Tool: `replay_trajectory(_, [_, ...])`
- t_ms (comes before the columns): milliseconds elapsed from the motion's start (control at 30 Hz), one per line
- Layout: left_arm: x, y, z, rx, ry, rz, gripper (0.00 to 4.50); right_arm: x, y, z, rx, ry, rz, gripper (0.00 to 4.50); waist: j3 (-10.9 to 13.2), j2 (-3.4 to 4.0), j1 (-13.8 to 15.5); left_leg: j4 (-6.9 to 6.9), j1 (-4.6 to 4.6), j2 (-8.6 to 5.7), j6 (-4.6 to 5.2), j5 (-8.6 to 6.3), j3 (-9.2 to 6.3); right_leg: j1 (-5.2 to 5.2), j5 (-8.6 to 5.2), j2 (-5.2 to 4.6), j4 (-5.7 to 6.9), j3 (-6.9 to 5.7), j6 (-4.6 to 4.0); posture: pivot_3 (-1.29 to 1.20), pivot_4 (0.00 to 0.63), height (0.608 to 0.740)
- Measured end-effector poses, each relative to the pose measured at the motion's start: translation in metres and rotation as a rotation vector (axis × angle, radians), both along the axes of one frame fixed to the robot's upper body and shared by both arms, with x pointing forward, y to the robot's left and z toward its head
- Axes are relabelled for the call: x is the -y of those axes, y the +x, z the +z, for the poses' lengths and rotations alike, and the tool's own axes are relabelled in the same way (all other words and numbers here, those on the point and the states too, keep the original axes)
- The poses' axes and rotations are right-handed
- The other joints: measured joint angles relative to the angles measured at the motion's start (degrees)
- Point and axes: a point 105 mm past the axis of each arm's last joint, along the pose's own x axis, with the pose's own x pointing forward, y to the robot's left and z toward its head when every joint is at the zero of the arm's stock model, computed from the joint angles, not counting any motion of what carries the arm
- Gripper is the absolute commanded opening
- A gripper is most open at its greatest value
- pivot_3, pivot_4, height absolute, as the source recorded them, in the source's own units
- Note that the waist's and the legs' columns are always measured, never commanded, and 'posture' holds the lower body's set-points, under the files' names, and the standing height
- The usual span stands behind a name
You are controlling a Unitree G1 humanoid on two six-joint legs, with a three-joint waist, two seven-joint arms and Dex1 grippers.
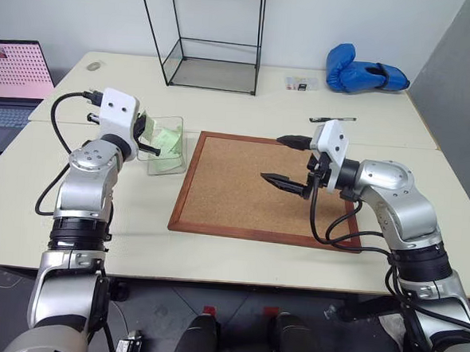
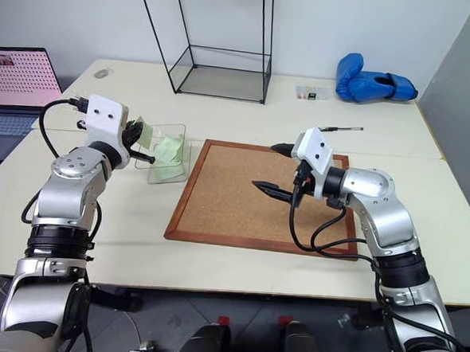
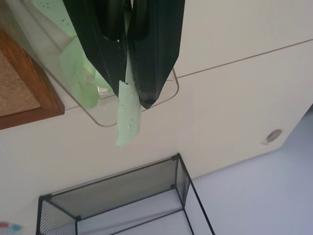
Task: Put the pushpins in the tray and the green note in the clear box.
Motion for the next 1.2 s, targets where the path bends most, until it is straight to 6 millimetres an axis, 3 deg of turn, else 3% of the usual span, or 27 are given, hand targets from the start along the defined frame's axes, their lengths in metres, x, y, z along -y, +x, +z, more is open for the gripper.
replay_trajectory(133, [0.006, 0.003, -0.013, -0.031, -0.033, -0.008, 0.43, 0.0, 0.0, -0.001, -0.005, -0.004, -0.003, 4.5, 0.0, -0.01, -0.09, 0.0, 0.0, 0.01, 0.0, 0.0, 0.0, -0.02, 0.0, 0.01, 0.01, 0.0, 0.0, 0.0, 0.15, 0.74])
replay_trajectory(567, [0.006, 0.004, -0.007, -0.01, -0.02, -0.003, 2.79, 0.001, 0.002, -0.002, -0.001, -0.014, -0.016, 4.5, 0.01, -0.01, -0.23, 0.0, 0.0, 0.02, 0.0, 0.0, 0.01, -0.03, 0.0, 0.01, 0.05, 0.01, 0.0, 0.0, 0.15, 0.74])
replay_trajectory(700, [0.012, 0.0, 0.004, 0.03, -0.019, -0.037, 2.79, 0.004, 0.004, -0.002, 0.0, -0.009, -0.038, 4.5, 0.01, -0.01, -0.2, 0.0, -0.02, 0.02, 0.0, 0.0, 0.0, -0.04, 0.0, 0.0, 0.04, 0.01, 0.0, 0.0, 0.15, 0.74])
replay_trajectory(867, [0.051, -0.027, 0.028, 0.087, -0.107, -0.278, 2.79, 0.033, -0.002, -0.022, -0.058, 0.05, -0.153, 4.5, 0.01, -0.02, 0.06, 0.01, -0.12, -0.01, -0.01, -0.01, 0.01, -0.04, 0.0, -0.09, -0.02, 0.03, 0.0, 0.0, 0.15, 0.74])
replay_trajectory(1000, [0.07, -0.051, 0.009, 0.026, -0.092, -0.423, 2.79, 0.058, -0.012, -0.047, -0.14, 0.088, -0.283, 4.5, 0.01, -0.02, -0.06, 0.01, -0.05, 0.02, -0.01, -0.01, 0.06, -0.08, -0.01, -0.03, 0.05, 0.06, -0.01, 0.0, 0.15, 0.74])
replay_trajectory(1200, [0.1, -0.081, -0.016, -0.087, -0.092, -0.637, 2.79, 0.083, -0.02, -0.054, -0.144, 0.094, -0.403, 4.5, 0.01, -0.01, -0.33, 0.01, 0.12, 0.1, 0.0, -0.01, 0.12, 0.03, -0.01, 0.06, 0.1, 0.08, -0.03, 0.0, 0.15, 0.74])
